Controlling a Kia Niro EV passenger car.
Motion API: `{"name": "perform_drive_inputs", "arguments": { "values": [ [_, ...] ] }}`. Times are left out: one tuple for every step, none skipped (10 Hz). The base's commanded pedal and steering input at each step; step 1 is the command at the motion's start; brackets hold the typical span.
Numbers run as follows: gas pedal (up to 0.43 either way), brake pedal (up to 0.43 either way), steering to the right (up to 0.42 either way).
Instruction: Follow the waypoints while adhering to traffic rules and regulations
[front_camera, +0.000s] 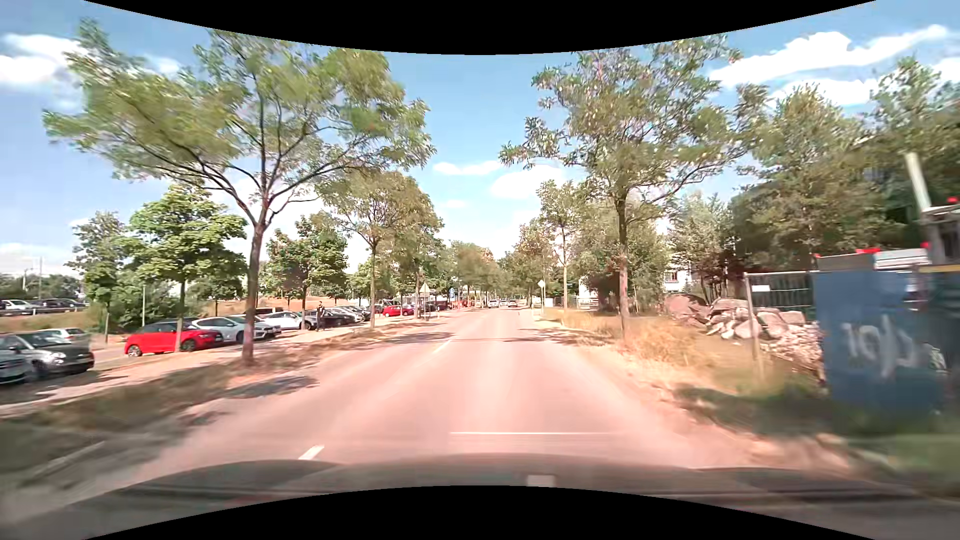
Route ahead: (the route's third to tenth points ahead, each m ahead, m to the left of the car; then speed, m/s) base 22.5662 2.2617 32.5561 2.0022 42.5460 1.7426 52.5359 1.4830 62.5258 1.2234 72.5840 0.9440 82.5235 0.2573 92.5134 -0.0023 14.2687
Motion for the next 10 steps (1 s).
{"name": "perform_drive_inputs", "arguments": {
  "values": [
    [0.15,0.0,0.001],
    [0.15,0.0,0.001],
    [0.15,0.0,0.0],
    [0.15,0.0,0.0],
    [0.15,0.0,0.0],
    [0.15,0.0,0.0],
    [0.15,0.0,0.0],
    [0.15,0.0,0.0],
    [0.15,0.0,-0.001],
    [0.15,0.0,-0.002]
  ]
}}
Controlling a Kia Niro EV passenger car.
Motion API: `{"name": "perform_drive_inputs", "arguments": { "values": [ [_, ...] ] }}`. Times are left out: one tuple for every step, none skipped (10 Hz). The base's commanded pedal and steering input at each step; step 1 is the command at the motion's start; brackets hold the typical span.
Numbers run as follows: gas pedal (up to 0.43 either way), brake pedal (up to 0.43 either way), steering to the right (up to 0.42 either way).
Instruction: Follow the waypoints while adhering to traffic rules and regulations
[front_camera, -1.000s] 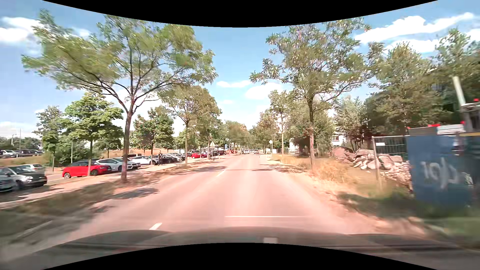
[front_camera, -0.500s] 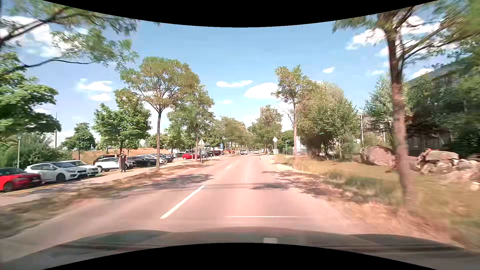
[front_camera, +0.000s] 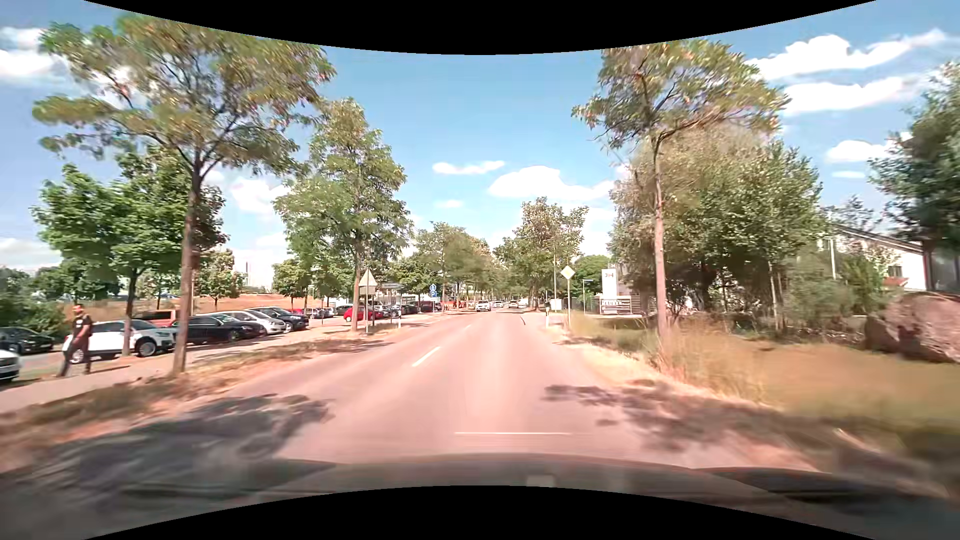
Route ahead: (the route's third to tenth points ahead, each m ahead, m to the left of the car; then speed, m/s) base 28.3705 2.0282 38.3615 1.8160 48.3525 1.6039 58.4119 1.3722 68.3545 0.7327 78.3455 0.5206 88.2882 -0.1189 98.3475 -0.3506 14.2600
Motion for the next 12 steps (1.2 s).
{"name": "perform_drive_inputs", "arguments": {
  "values": [
    [0.15,0.0,-0.002],
    [0.15,0.0,-0.002],
    [0.15,0.0,-0.002],
    [0.15,0.0,-0.001],
    [0.15,0.0,-0.001],
    [0.15,0.0,0.0],
    [0.15,0.0,0.0],
    [0.15,0.0,0.0],
    [0.15,0.0,0.001],
    [0.15,0.0,0.001],
    [0.15,0.0,0.002],
    [0.15,0.0,0.002]
  ]
}}
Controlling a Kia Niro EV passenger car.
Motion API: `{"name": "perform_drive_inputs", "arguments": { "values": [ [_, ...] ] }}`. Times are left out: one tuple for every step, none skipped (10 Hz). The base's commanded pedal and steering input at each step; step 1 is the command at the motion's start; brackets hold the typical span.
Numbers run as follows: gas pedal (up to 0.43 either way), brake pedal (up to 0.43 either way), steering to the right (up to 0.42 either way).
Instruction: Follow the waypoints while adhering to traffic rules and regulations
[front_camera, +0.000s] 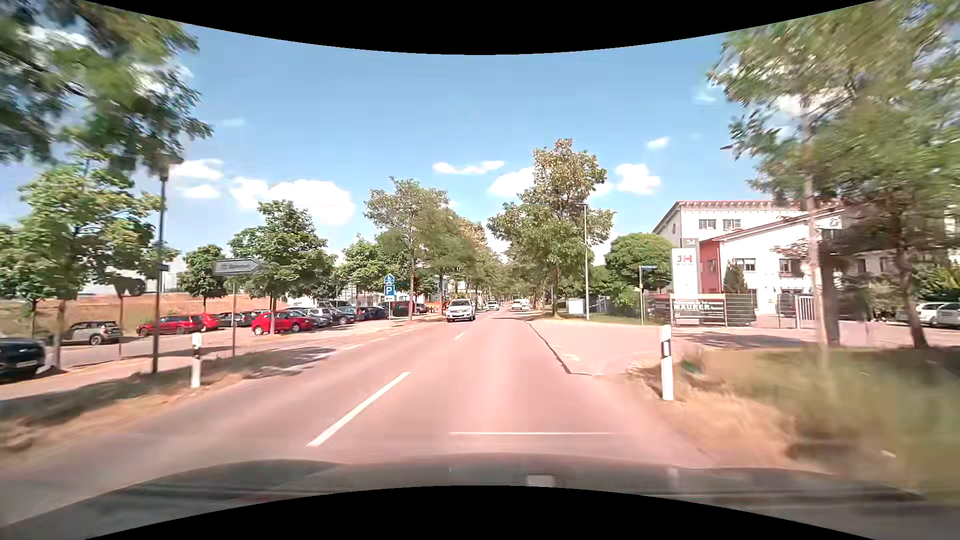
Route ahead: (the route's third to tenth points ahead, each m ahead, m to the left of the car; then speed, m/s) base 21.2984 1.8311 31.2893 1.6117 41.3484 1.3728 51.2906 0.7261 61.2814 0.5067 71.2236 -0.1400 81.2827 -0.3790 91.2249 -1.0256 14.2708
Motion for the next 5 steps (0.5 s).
{"name": "perform_drive_inputs", "arguments": {
  "values": [
    [0.15,0.0,0.002],
    [0.15,0.0,0.002],
    [0.15,0.0,0.002],
    [0.15,0.0,0.002],
    [0.15,0.0,0.002]
  ]
}}
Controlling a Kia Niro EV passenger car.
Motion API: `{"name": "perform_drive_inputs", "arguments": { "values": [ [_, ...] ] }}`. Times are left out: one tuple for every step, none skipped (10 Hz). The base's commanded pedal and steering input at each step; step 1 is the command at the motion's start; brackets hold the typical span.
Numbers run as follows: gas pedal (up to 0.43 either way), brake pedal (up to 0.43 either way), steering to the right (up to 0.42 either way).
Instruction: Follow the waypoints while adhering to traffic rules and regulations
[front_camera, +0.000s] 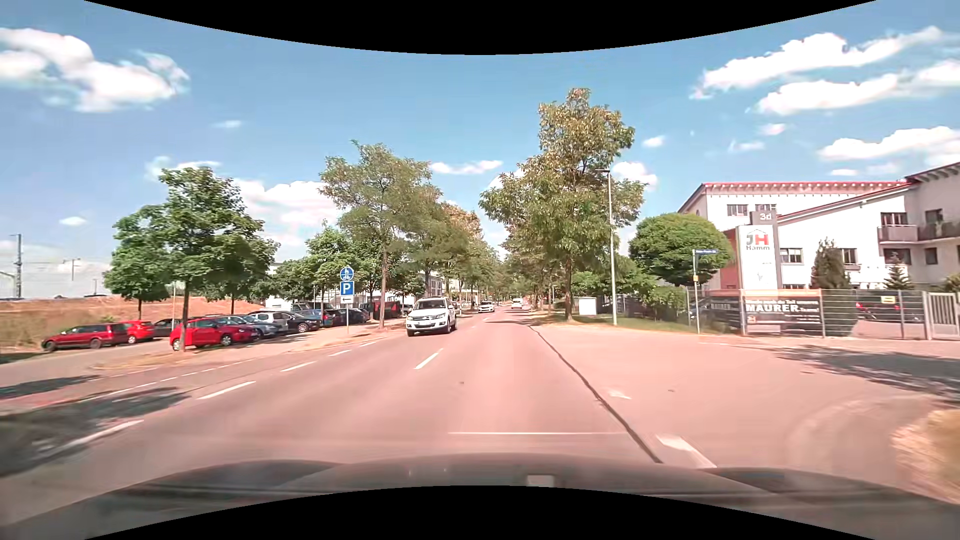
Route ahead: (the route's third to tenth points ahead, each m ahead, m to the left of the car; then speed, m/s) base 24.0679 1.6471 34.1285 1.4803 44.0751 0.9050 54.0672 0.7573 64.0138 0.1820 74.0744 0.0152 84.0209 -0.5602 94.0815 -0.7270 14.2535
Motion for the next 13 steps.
{"name": "perform_drive_inputs", "arguments": {
  "values": [
    [0.138,0.0,0.002],
    [0.138,0.0,0.002],
    [0.138,0.0,0.002],
    [0.138,0.0,0.002],
    [0.138,0.0,0.002],
    [0.138,0.0,0.002],
    [0.138,0.0,0.001],
    [0.138,0.0,0.002],
    [0.138,0.0,0.001],
    [0.138,0.0,0.002],
    [0.138,0.0,0.002],
    [0.138,0.0,0.002],
    [0.138,0.0,0.002]
  ]
}}
